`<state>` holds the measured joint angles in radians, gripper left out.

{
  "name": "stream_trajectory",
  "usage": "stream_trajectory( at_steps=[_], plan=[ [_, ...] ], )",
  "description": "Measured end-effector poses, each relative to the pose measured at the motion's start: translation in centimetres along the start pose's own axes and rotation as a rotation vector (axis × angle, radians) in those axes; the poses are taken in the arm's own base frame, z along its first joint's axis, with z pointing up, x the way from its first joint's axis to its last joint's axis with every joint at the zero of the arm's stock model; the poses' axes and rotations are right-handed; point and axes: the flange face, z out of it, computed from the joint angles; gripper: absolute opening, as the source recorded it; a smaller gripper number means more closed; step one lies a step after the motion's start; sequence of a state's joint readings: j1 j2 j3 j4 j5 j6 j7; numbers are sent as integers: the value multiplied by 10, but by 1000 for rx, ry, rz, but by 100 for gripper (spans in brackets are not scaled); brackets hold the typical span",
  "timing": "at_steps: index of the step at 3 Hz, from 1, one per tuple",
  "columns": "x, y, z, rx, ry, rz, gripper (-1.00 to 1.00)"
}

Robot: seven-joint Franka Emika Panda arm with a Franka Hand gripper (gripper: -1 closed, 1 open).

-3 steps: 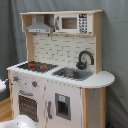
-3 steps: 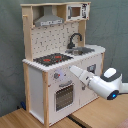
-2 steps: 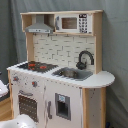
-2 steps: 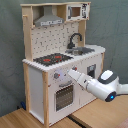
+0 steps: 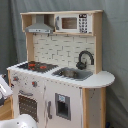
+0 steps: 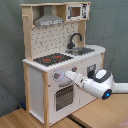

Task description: Play with the kitchen

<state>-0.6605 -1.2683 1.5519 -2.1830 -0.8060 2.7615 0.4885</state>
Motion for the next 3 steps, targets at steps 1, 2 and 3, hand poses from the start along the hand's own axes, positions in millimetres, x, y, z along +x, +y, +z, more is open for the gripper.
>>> stream_trajectory(
  at_steps=[1, 2, 3],
  plan=[
    [-6, -6, 19, 33, 19, 26, 100],
    [-8, -9, 34, 58, 39, 81, 100],
    [-7, -12, 55, 68, 58, 99, 100]
  ],
)
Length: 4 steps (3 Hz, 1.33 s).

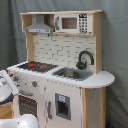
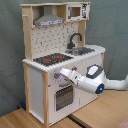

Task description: Play with the kitchen

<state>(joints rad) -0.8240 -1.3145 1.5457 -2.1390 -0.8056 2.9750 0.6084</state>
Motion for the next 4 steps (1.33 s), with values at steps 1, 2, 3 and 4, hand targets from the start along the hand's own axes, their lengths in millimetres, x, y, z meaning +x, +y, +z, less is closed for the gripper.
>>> stream_trajectory(
  at_steps=[1, 2, 3, 4],
  plan=[
    [13, -6, 13, 2, 35, 23, 100],
    [18, -4, 32, -12, 32, 75, 100],
    [22, -10, 35, -6, 37, 66, 100],
    [21, -11, 35, -5, 37, 65, -100]
  ],
)
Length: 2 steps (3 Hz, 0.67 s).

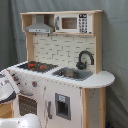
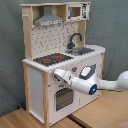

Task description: Play with the kitchen

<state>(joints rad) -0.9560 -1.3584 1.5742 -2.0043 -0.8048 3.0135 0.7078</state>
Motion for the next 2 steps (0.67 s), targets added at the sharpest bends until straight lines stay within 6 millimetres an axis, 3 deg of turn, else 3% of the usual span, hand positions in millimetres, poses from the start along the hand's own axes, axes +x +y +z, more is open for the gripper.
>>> stream_trajectory(
  at_steps=[2],
  plan=[
    [1, 3, 0, -5, 3, -219, -100]
  ],
)
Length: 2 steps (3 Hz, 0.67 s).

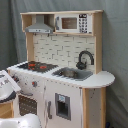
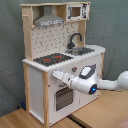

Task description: Play with the kitchen

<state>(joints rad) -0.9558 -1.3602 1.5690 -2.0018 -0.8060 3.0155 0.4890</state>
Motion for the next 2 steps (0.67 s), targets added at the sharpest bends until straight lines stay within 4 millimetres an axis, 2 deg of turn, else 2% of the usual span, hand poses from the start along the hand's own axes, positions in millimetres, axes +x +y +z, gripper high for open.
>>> stream_trajectory(
  at_steps=[2],
  plan=[
    [0, -1, -1, -2, -6, -238, -100]
  ],
)
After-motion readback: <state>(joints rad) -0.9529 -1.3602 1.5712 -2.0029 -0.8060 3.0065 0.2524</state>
